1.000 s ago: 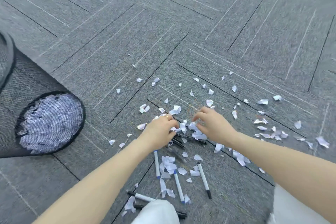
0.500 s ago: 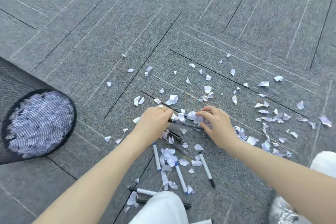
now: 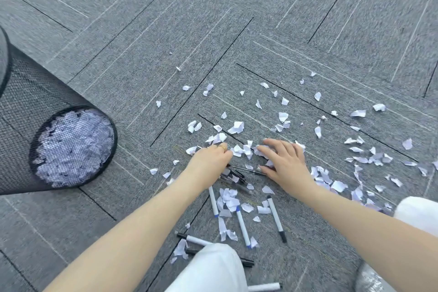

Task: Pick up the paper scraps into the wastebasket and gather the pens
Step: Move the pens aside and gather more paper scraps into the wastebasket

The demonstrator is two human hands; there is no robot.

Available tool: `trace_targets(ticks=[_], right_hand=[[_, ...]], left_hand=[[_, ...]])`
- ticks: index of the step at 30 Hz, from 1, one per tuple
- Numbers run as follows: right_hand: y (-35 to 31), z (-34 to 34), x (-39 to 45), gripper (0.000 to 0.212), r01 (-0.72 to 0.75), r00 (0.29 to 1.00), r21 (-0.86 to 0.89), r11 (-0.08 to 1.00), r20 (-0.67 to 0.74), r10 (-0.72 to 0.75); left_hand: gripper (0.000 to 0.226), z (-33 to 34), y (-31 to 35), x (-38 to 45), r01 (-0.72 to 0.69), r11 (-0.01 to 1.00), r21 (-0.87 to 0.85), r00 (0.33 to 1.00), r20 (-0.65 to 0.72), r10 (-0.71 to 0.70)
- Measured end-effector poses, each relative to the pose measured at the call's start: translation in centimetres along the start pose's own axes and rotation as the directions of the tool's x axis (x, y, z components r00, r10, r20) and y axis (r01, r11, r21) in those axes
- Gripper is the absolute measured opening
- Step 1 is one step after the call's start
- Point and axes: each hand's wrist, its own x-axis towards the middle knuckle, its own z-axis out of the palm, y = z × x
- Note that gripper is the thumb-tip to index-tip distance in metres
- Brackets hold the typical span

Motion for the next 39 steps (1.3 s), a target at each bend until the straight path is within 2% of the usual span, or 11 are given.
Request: trace_targets(ticks=[3,7,11,14,16,20,23,28,30,35,39], right_hand=[[-0.1,0.2,-0.5,0.046,-0.026,0.998,0.031,0.999,-0.059,0.028],[-1.3,0.3,-1.0,0.035,0.022,0.984,0.109,0.994,-0.181,-0.002],[-3.6,0.0,-0.8,0.039,0.031,0.995,0.204,0.979,-0.099,-0.011],[-5.3,0.6,-0.6,0.029,0.147,0.987,0.118,0.982,-0.074,-0.139],[-6.3,1.1,-0.4,0.020,0.164,0.985,0.064,0.984,-0.065,-0.160],[-8.1,1.4,0.1,0.015,0.127,0.992,-0.026,0.992,0.000,-0.127],[-8.6,0.9,0.6,0.015,0.121,0.992,-0.023,0.992,0.043,-0.120],[-8.5,-0.4,0.8,0.016,-0.014,1.000,0.055,0.998,0.004,0.014],[-8.3,-0.7,0.9,0.014,-0.074,0.997,0.146,0.987,-0.013,0.077],[-8.4,-1.2,1.7,0.015,-0.239,0.957,0.403,0.883,-0.056,0.284],[-10.0,-1.5,2.3,0.013,-0.250,0.949,0.532,0.809,-0.032,0.315]], left_hand=[[0.028,0.2,-0.4,-0.1,-0.022,1.000,-0.002,0.999,-0.029,0.022],[0.015,0.5,-2.1,-1.2,0.003,0.988,-0.154,0.993,-0.118,-0.022],[0.021,0.9,-3.5,-4.0,0.133,0.928,-0.348,0.966,-0.166,-0.200],[0.005,1.2,-1.9,-5.8,0.341,0.648,-0.681,0.878,-0.014,-0.478],[0.007,2.0,0.1,-6.3,0.451,0.471,-0.758,0.823,0.149,-0.548],[0.014,4.3,3.3,-6.9,0.553,0.344,-0.759,0.743,0.263,-0.616],[0.019,5.3,4.2,-7.2,0.559,0.349,-0.752,0.708,0.214,-0.674],[0.015,5.5,4.5,-6.8,0.574,0.425,-0.700,0.728,0.197,-0.657],[0.010,5.2,4.3,-6.6,0.551,0.356,-0.755,0.721,0.216,-0.659],[0.031,4.5,2.4,-7.6,0.463,0.127,-0.877,0.737,0.301,-0.605],[0.017,4.2,0.9,-9.1,0.362,-0.017,-0.932,0.771,0.309,-0.557]])
